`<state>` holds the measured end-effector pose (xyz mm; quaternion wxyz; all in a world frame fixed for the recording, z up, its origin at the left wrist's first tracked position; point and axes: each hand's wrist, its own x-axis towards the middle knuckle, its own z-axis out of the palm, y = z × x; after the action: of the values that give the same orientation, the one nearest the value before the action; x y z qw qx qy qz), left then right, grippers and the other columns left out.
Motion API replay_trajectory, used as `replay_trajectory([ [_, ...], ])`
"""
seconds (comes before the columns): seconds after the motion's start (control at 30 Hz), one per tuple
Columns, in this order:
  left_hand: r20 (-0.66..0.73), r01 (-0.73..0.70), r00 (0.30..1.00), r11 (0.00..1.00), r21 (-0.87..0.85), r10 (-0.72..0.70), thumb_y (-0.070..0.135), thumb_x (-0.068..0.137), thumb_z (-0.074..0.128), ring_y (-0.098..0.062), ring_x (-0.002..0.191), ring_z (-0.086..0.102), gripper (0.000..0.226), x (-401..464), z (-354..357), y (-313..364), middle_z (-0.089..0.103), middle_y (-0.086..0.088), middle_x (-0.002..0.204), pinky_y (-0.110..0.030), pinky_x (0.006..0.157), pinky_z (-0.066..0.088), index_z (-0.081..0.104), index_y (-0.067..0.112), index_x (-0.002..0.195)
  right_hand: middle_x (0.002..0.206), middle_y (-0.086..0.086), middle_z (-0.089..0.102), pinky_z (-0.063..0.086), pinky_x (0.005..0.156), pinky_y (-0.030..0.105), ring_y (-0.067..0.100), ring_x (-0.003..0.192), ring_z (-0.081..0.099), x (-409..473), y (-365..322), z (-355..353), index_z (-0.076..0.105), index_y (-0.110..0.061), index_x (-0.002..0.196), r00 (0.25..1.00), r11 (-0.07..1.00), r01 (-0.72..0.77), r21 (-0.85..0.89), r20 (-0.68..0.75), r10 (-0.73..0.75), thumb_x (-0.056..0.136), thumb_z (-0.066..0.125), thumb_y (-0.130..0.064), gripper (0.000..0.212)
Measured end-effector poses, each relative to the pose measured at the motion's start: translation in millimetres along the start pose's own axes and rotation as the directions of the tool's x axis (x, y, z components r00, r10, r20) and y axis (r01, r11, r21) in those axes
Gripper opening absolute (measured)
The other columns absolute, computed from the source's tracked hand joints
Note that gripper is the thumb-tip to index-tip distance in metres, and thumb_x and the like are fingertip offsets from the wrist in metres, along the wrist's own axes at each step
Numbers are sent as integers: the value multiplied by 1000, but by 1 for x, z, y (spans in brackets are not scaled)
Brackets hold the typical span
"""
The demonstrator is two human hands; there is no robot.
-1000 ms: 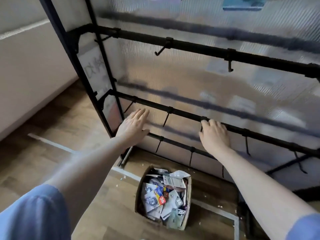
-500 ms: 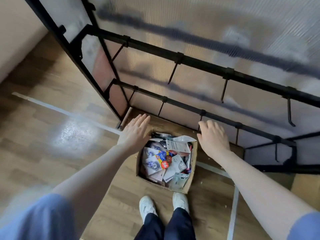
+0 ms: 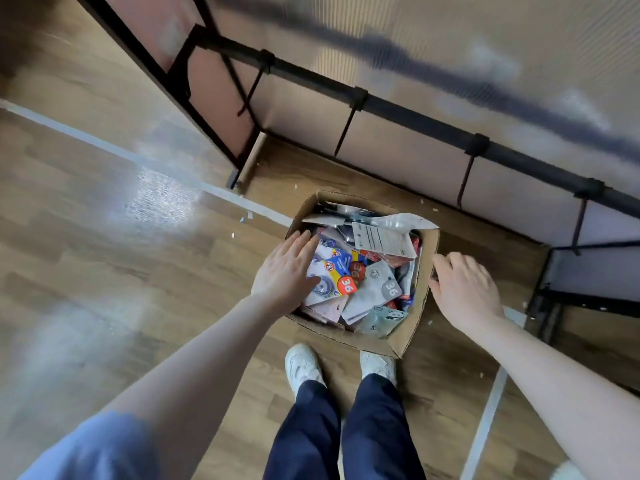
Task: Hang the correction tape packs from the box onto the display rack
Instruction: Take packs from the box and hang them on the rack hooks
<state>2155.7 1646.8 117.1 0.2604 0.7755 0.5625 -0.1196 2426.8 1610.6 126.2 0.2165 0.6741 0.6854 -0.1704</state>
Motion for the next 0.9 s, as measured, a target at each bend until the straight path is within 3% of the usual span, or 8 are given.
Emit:
replay_trajectory([
  [0.23, 110, -31, 994, 999, 8, 30, 39, 93, 49, -15, 144, 2, 74, 18, 75, -13, 7, 1, 157, -25, 115, 2, 6, 19, 149, 124, 4, 50, 40, 97, 32, 22, 116, 46, 7, -3, 72, 40, -16, 133, 991, 1000, -4, 3, 130, 3, 97, 40, -28, 38],
  [0.57, 161, -74, 985, 992, 102, 57, 39, 94, 48, -17, 145, 1, 75, 64, 119, -22, 4, -2, 158, -28, 115, 3, 1, 19, 149, 129, 5, 49, 38, 99, 33, 22, 121, 44, 38, -15, 122, 40, -14, 135, 989, 996, 9, 94, 147, -23, 97, 43, -28, 40],
  [0.9, 222, -353, 928, 897, 266, 300, 25, 95, 50, -22, 145, 1, 77, 94, 144, -29, -3, -4, 158, -34, 116, 5, -6, 28, 148, 133, 5, 45, 38, 101, 31, 21, 124, 42, 46, -21, 162, 34, -15, 139, 980, 991, -7, 132, 199, -19, 97, 42, -29, 44],
])
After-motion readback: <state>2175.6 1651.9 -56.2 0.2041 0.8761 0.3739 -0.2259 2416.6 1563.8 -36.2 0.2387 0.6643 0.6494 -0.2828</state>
